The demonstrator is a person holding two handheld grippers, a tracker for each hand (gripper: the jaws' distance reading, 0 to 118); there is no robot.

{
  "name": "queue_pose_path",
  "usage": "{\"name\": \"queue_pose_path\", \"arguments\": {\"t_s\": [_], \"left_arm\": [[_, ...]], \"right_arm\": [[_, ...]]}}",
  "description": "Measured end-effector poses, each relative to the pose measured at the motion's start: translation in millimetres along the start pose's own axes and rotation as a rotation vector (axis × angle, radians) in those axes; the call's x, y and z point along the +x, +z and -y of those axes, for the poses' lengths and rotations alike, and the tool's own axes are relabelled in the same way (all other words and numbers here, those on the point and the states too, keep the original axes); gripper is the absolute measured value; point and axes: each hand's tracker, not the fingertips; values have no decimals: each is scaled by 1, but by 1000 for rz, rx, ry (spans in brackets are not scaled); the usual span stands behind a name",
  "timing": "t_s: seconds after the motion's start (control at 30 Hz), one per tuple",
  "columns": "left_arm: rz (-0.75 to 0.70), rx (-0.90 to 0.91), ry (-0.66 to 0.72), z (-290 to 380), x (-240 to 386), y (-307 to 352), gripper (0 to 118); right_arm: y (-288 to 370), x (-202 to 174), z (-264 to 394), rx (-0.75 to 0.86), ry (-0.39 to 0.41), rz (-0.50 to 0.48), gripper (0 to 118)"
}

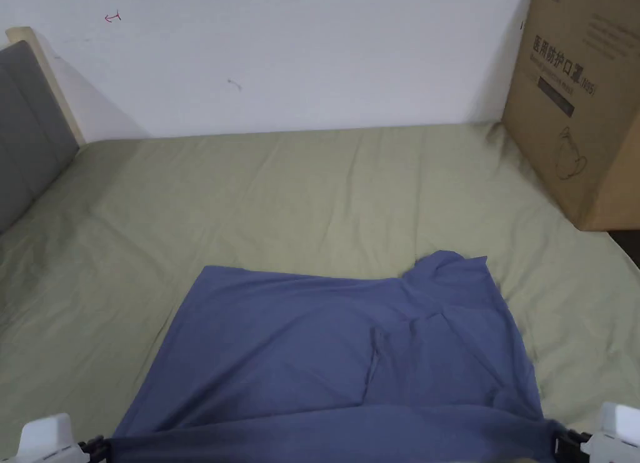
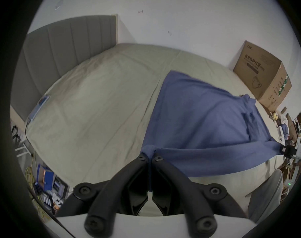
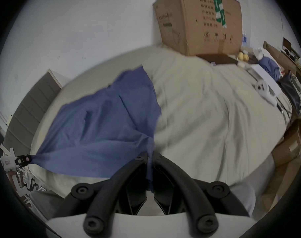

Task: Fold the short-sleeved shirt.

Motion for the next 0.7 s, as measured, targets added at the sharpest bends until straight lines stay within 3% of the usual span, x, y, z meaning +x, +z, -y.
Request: {"name": "queue_pose_path", "arguments": {"t_s": [0.13, 0.33, 0.4, 0.43, 0.47, 0.5, 0.53, 0.57, 0.7], "left_arm": [[-32, -77, -5, 14, 0, -19, 0], [-52, -128, -19, 18, 14, -24, 2], [-60, -132, 8, 12, 17, -16, 21], [-50, -138, 29, 6, 19, -11, 37], [-24, -129, 63, 0, 23, -1, 58], [16, -87, 94, -10, 27, 8, 78], [49, -32, 115, -20, 34, 19, 97], [79, 43, 114, -32, 43, 32, 102], [140, 325, 48, -81, 74, 72, 103]], "right_arm": [[-22, -2, 4, -130, 4, 47, 1], [-35, -7, 2, -169, 9, 80, 2], [-20, -16, -2, -126, 31, 93, 9], [-10, -20, -9, -89, 56, 103, 22], [0, -23, -17, -41, 70, 82, 42], [14, -27, -27, 19, 79, 57, 71], [27, -27, -38, 84, 85, 35, 83], [42, -32, -50, 153, 94, 17, 86], [107, -59, -94, 441, 150, -18, 86]]}}
